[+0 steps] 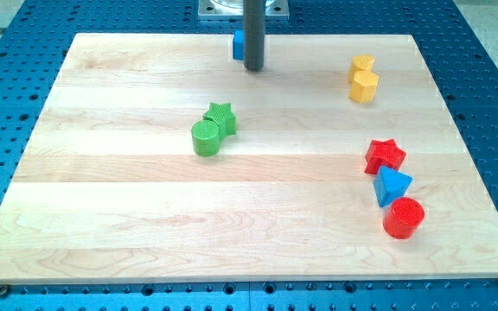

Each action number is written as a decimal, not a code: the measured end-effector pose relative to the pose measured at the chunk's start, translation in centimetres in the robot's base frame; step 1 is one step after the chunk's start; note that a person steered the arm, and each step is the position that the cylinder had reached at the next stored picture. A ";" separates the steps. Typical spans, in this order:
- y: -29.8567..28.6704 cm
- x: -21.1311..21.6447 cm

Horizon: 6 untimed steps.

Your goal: Keep your hand diagonally bottom right to the red star

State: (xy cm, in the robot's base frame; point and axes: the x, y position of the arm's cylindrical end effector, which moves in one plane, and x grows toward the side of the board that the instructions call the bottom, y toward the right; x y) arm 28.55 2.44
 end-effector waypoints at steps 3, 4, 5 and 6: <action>21.5 14.0; 29.2 18.7; 24.8 25.0; 21.4 26.5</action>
